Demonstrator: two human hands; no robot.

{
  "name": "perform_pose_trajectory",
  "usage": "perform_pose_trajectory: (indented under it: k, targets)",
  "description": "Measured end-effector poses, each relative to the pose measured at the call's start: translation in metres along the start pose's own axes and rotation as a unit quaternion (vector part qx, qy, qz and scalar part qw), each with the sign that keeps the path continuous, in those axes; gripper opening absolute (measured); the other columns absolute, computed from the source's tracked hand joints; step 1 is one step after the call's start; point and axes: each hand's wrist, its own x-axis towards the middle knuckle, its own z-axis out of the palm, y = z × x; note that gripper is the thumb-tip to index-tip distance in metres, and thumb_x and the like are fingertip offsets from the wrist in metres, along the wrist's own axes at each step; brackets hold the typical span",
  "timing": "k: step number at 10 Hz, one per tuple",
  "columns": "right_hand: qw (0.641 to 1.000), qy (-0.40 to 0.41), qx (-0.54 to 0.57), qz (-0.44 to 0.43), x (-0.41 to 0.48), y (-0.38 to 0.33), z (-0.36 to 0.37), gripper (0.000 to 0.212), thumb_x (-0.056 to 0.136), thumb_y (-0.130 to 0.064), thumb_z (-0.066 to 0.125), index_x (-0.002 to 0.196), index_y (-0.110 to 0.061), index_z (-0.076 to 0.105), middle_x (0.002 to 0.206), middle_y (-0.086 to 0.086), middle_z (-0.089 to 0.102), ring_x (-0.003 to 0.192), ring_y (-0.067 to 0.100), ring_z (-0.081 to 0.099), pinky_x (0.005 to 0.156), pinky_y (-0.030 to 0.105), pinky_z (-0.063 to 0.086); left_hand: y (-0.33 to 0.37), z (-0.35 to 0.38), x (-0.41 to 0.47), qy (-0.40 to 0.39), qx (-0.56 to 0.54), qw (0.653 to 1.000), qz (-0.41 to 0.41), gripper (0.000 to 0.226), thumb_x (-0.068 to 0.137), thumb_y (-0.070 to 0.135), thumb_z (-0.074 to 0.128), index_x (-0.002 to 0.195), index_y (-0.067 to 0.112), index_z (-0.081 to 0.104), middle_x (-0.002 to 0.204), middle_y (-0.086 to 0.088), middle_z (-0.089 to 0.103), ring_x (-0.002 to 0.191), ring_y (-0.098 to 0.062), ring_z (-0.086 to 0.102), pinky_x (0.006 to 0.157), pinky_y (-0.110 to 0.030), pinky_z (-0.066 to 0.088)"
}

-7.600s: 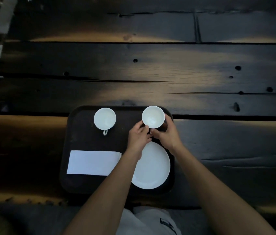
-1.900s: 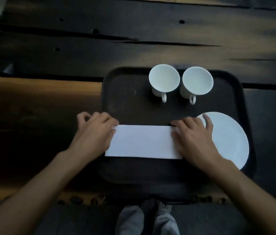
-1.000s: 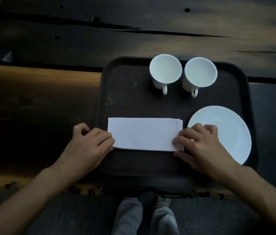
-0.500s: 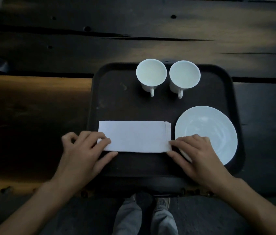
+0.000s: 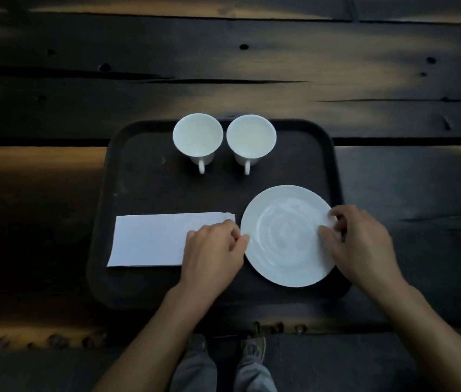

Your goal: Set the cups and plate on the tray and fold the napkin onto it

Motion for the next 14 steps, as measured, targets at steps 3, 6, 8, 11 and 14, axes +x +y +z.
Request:
perform_pose_trajectory:
  k: [3, 6, 8, 11, 14]
  targets:
    - [1.000, 0.002, 0.009, 0.000, 0.019, 0.023, 0.003, 0.015, 0.092, -0.029, 0.064, 0.096, -0.019, 0.074, 0.082, 0.001, 0.062, 0.082, 0.019, 0.051, 0.071, 0.031, 0.037, 0.004, 0.002, 0.003, -0.002, -0.032, 0.997, -0.070, 0.022, 0.089, 0.040, 0.066, 0.074, 0.024, 0.065, 0.057, 0.009, 0.064, 0.068, -0.011, 0.064, 0.091, -0.043, 0.048]
    - [0.998, -0.004, 0.037, -0.054, 0.047, 0.008, -0.002, 0.012, 0.088, -0.023, 0.067, 0.087, -0.016, 0.077, 0.075, -0.002, 0.067, 0.076, 0.020, 0.057, 0.068, 0.029, 0.040, 0.003, -0.002, -0.003, -0.029, -0.051, 0.994, -0.096, 0.023, 0.084, 0.039, 0.073, 0.069, 0.023, 0.067, 0.058, 0.008, 0.067, 0.067, -0.010, 0.065, 0.081, -0.039, 0.054]
    - [1.000, 0.009, 0.012, 0.001, 0.011, 0.025, -0.002, 0.024, 0.085, -0.041, 0.067, 0.073, -0.021, 0.071, 0.063, -0.008, 0.064, 0.066, 0.022, 0.059, 0.061, 0.030, 0.044, 0.004, -0.004, 0.021, 0.026, -0.063, 0.993, -0.097, 0.023, 0.081, 0.043, 0.076, 0.071, 0.025, 0.066, 0.059, 0.009, 0.065, 0.066, -0.003, 0.062, 0.068, -0.028, 0.051]
    - [0.998, -0.002, 0.048, 0.027, -0.005, 0.029, 0.004, 0.017, 0.088, -0.034, 0.070, 0.079, -0.021, 0.077, 0.065, -0.008, 0.069, 0.067, 0.021, 0.062, 0.065, 0.027, 0.040, -0.004, -0.001, 0.033, 0.013, -0.079, 0.994, -0.079, 0.021, 0.084, 0.037, 0.077, 0.071, 0.023, 0.069, 0.061, 0.004, 0.067, 0.065, -0.008, 0.064, 0.065, -0.025, 0.051]
    - [0.993, 0.052, 0.101, 0.024, -0.015, 0.017, -0.011, 0.022, 0.086, -0.044, 0.071, 0.090, -0.023, 0.069, 0.068, -0.011, 0.062, 0.067, 0.013, 0.059, 0.066, 0.027, 0.039, 0.008, -0.016, 0.015, 0.078, -0.061, 0.994, -0.040, 0.033, 0.088, 0.050, 0.068, 0.069, 0.023, 0.061, 0.061, 0.003, 0.060, 0.063, -0.012, 0.056, 0.061, -0.030, 0.048]
